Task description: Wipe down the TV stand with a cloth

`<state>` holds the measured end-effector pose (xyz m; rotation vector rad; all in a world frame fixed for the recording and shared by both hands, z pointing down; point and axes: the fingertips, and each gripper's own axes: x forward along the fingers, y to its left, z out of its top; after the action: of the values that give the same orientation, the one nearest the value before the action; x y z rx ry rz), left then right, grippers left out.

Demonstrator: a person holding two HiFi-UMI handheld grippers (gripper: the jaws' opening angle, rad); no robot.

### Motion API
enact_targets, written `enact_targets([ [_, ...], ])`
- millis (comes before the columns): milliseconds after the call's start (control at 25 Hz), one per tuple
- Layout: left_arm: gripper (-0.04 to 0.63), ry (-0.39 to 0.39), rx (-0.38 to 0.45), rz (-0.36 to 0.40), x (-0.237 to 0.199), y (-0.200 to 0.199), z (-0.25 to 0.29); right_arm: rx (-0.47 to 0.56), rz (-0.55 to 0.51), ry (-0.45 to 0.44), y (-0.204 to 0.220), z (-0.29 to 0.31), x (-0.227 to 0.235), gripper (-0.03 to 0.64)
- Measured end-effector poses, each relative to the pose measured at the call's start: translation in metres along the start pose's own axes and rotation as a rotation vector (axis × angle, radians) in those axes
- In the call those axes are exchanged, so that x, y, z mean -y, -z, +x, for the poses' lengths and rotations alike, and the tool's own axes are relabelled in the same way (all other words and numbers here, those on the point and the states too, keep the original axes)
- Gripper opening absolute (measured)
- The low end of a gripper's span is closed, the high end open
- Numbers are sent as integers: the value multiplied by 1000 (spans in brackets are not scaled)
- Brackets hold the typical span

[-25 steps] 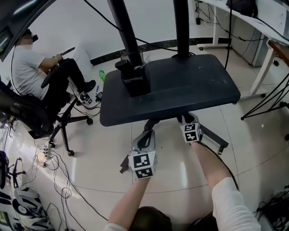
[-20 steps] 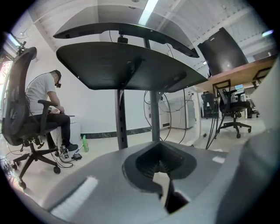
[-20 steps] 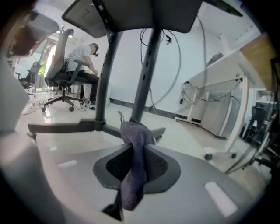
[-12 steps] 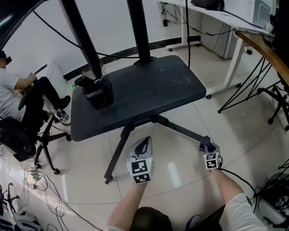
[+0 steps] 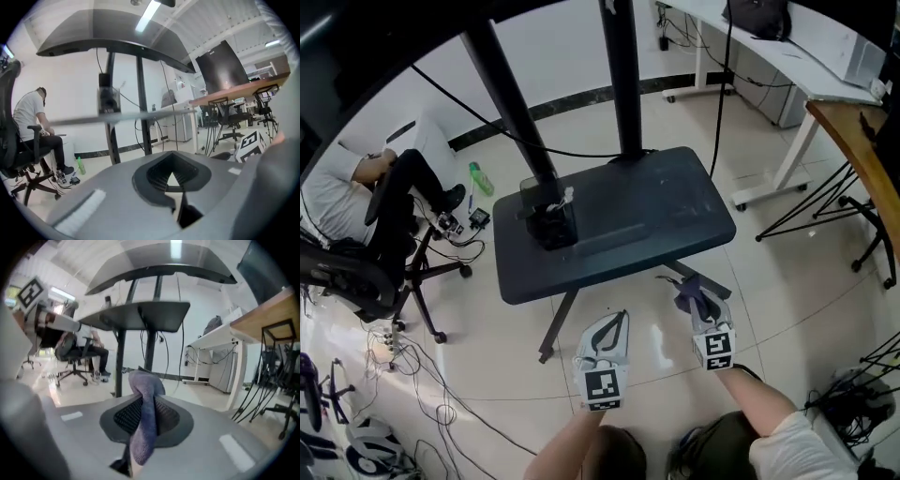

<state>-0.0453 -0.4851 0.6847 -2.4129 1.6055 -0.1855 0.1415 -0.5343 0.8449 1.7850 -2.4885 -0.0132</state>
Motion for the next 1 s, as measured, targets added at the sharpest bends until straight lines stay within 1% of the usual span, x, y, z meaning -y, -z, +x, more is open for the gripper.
enact_targets([
  [40, 89, -14, -33, -23, -9, -29, -11, 24, 50, 1, -38, -12, -10, 57],
  [120, 87, -44, -135, -79, -30, -93, -38, 56, 120, 24, -120, -48, -30, 55],
  [160, 87, -60, -153, -94, -48, -136, -53, 69, 130, 38, -172, -68, -42, 57],
  [200, 87, -75, -149, -99, -69, -189, -67, 79, 126, 50, -236, -86, -55, 57],
  [280, 87, -97, -112, -98, -114, -307, -93, 112, 94, 57, -381, -117, -79, 57],
  [400, 88, -130, -67, -89, -166, -466, -127, 261, 47, 46, -591, -155, -98, 57],
  [480, 89, -153, -46, -75, -193, -566, -151, 275, 26, 19, -712, -186, -106, 57],
  [520, 89, -172, -13, -71, -207, -617, -162, 281, 13, 8, -769, -202, -110, 57],
  [560, 89, -198, 53, -71, -221, -669, -173, 321, 2, 1, -825, -218, -113, 57],
  [600, 89, -224, 138, -78, -234, -720, -183, 375, -7, -2, -878, -234, -115, 58],
  [640, 89, -242, 206, -88, -243, -766, -194, 416, -20, -6, -925, -250, -118, 58],
  [680, 87, -246, 241, -96, -250, -806, -204, 437, -34, -13, -965, -264, -121, 58],
  [720, 89, -242, 251, -99, -254, -840, -213, 447, -40, -26, -999, -276, -123, 58],
  [840, 89, -235, 246, -95, -264, -915, -239, 457, -43, -68, -1075, -307, -134, 58],
  [920, 89, -241, 255, -83, -268, -949, -257, 421, -67, -81, -1102, -325, -145, 58],
  [1000, 87, -246, 264, -74, -271, -972, -270, 332, -77, -87, -1112, -338, -157, 60],
])
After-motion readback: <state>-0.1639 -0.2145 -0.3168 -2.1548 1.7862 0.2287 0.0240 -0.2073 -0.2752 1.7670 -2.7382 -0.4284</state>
